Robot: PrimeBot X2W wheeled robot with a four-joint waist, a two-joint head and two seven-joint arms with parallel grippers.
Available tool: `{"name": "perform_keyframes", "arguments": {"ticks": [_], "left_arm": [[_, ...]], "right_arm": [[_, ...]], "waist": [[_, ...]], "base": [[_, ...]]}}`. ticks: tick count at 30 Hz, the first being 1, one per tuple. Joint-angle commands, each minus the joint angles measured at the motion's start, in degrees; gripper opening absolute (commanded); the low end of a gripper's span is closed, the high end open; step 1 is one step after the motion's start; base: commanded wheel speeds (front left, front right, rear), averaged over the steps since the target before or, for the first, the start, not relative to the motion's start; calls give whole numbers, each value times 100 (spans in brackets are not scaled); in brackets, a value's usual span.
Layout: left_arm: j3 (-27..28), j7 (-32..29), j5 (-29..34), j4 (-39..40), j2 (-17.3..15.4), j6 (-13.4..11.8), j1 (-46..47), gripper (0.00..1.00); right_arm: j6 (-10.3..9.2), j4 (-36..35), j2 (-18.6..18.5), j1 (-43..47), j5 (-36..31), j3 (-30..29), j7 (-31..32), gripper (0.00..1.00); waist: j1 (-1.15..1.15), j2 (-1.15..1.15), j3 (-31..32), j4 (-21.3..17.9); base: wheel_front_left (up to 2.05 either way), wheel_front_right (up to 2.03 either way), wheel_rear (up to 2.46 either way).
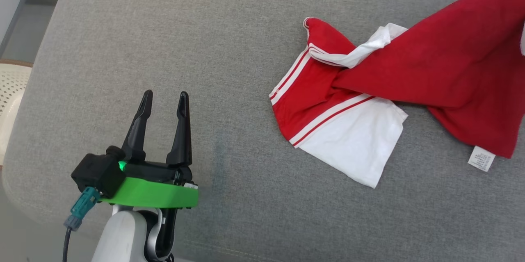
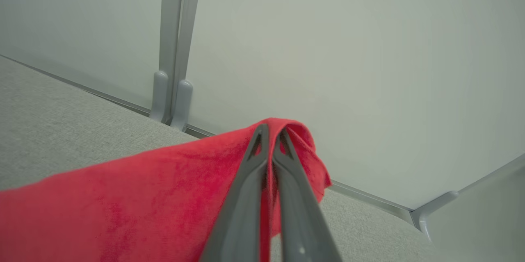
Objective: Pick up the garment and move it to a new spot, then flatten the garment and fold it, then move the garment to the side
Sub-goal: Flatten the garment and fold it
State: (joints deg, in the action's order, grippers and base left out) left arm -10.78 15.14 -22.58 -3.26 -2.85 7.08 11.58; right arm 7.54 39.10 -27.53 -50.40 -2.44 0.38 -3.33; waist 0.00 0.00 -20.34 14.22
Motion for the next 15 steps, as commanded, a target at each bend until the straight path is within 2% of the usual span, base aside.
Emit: {"name": "perform_keyframes", "arguments": {"ticks": [1, 4, 5, 6, 15], "left_arm": [[-2, -2, -66, 31, -10, -11, 81, 100], [6, -2, -59, 46, -10, -9, 73, 100], [14, -2, -55, 48, -10, -8, 70, 100], [12, -2, -41, 47, -10, -8, 71, 100], [81, -3, 66, 1, -11, -22, 22, 100]], "right_arm": [[-11, 107, -47, -160, -129, -149, -172, 0], [-11, 351, 62, -283, -341, -291, -349, 0], [-11, 413, 86, -349, -417, -337, -420, 34], [-11, 473, 126, -406, -415, -412, -448, 100], [-11, 913, 574, -512, -449, -465, -626, 100]], "waist": [[0, 0, -175, 226], [0, 0, -200, 257], [0, 0, -211, 256], [0, 0, -219, 252], [0, 0, -54, 1]], "base": [[0, 0, 0], [0, 0, 0], [0, 0, 0], [0, 0, 0], [0, 0, 0]]}}
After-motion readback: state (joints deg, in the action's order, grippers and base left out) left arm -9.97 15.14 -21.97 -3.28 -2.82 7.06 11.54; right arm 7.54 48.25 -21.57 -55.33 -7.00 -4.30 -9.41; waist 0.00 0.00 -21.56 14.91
